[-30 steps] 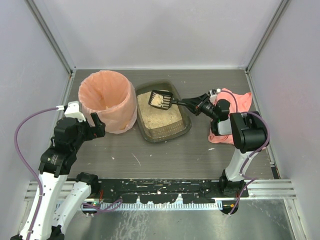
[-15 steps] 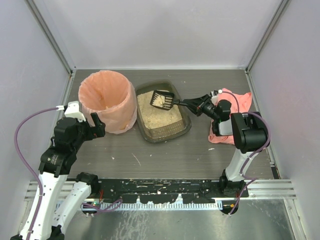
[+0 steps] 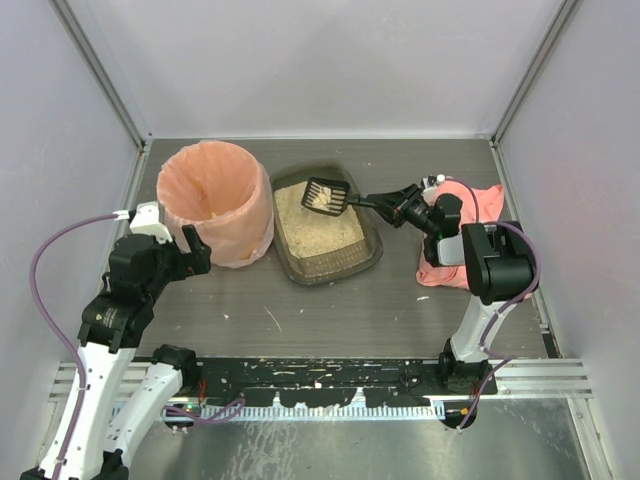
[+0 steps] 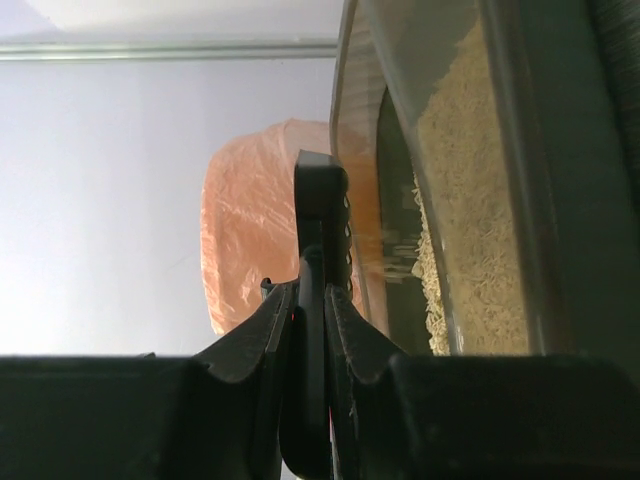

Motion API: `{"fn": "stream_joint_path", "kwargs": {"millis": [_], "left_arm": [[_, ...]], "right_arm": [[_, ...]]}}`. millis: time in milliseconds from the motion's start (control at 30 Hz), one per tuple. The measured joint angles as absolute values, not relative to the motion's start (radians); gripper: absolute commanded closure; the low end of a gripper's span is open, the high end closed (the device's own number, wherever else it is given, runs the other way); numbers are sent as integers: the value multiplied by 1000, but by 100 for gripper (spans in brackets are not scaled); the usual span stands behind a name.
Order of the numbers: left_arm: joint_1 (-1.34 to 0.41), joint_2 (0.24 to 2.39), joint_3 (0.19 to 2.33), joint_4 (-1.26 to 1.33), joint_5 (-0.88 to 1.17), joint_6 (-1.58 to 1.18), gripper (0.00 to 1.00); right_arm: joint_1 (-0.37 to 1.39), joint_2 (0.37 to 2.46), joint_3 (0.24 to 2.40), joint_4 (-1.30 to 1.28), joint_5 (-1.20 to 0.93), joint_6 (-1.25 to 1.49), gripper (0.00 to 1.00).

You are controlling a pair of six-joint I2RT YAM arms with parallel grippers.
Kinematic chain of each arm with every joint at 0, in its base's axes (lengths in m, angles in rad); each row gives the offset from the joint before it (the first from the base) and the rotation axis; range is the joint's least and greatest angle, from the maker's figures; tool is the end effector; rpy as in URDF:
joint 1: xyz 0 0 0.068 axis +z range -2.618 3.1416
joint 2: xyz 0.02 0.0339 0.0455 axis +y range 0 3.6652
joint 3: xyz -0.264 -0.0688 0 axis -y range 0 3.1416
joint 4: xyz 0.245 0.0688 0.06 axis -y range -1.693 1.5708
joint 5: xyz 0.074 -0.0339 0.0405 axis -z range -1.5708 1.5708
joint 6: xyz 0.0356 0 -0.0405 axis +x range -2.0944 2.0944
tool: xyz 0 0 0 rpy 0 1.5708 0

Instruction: Clean the litter box

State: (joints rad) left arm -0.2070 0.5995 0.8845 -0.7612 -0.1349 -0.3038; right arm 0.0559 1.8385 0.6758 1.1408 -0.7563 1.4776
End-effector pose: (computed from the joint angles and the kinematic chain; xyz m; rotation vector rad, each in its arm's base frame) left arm 0.1159 -0.0194 0.3388 -0.1831 2.0389 -0.1812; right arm 0.3401 0.0435 0.1648 0.6360 1.7970 1.7143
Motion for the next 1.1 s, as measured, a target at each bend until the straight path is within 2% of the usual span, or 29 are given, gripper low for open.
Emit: {"fn": "stream_joint_path", "kwargs": {"millis": [433, 833, 1100], "left_arm": [[-207, 595, 884, -761, -135, -304, 2], [-207, 595, 884, -761, -134, -304, 2], [-207, 595, 884, -761, -135, -304, 2]], "right_arm": [[51, 1828, 651, 1131, -733, 1469, 99], [43, 1748, 660, 996, -714, 1371, 99], [38, 1752, 625, 1049, -711, 1406, 99]]}}
